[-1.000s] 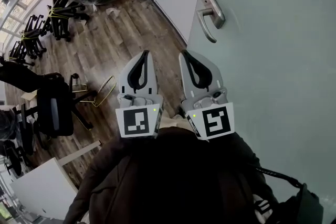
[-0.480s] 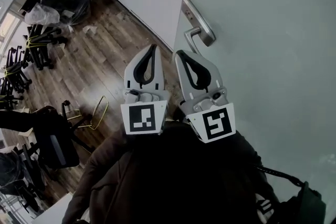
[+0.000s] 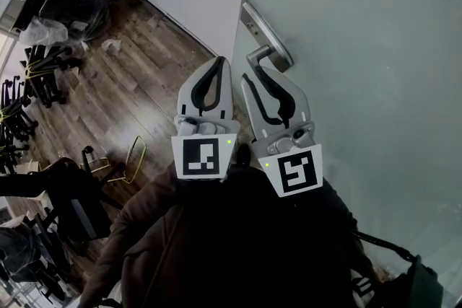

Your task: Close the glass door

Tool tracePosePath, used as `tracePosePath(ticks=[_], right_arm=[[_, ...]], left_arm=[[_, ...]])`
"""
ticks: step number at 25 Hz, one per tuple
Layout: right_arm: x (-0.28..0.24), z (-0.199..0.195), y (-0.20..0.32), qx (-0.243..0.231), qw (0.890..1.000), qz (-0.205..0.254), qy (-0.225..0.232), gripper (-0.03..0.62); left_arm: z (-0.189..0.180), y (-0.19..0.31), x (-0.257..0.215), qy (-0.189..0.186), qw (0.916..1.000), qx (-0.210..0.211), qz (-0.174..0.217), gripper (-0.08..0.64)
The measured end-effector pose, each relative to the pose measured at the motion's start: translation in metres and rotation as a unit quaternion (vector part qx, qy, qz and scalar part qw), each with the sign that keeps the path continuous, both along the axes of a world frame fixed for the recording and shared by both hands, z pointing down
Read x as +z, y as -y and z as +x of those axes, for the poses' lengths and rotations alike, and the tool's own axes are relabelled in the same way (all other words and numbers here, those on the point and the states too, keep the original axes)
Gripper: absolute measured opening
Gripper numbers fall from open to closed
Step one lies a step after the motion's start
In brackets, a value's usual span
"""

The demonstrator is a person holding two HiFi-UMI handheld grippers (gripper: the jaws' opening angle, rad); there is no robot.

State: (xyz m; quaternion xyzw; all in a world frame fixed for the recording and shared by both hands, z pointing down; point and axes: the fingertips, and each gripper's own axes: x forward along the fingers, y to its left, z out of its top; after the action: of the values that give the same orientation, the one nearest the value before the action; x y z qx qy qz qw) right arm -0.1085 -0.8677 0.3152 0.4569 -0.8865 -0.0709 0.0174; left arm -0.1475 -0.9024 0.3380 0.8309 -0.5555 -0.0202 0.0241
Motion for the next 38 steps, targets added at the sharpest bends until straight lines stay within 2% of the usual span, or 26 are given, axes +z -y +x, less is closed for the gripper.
tracePosePath(ticks=[3,7,11,15,21,25,28,38], right_arm=[[0.009,0.001,0.000,0.000,1.000,0.000,-0.026,0.058],[0.016,0.009,0.006,0.012,0.999,0.007,-0.032,0.064],[0.017,0.025,0.009,0.042,0.998,0.009,-0.051,0.075],[0.043,0.031,0.022,0.028,0.998,-0.043,-0.038,0.121],[0.079,0.027,0.031,0.026,0.995,-0.087,-0.033,0.121],[0.088,0.030,0.037,0.043,0.995,-0.086,-0.029,0.117],[0.088,0.031,0.037,0.039,0.995,-0.080,-0.035,0.077],[0.088,0.022,0.030,0.022,0.993,-0.119,-0.005,0.066]], left_arm=[[0.002,0.007,0.004,0.005,1.0000,0.005,-0.003,-0.003],[0.000,0.014,0.016,0.009,0.9999,0.005,-0.012,-0.003],[0.000,0.014,0.018,0.017,0.9997,0.012,-0.016,-0.003],[0.003,0.015,0.022,0.021,0.9994,0.018,-0.021,-0.003],[0.005,0.019,0.021,0.027,0.9991,0.022,-0.023,-0.003],[0.006,0.021,0.024,0.032,0.9989,0.023,-0.027,-0.003],[0.003,0.023,0.026,0.033,0.9988,0.021,-0.029,-0.003],[-0.008,0.015,0.017,0.027,0.9987,0.037,-0.021,-0.003]])
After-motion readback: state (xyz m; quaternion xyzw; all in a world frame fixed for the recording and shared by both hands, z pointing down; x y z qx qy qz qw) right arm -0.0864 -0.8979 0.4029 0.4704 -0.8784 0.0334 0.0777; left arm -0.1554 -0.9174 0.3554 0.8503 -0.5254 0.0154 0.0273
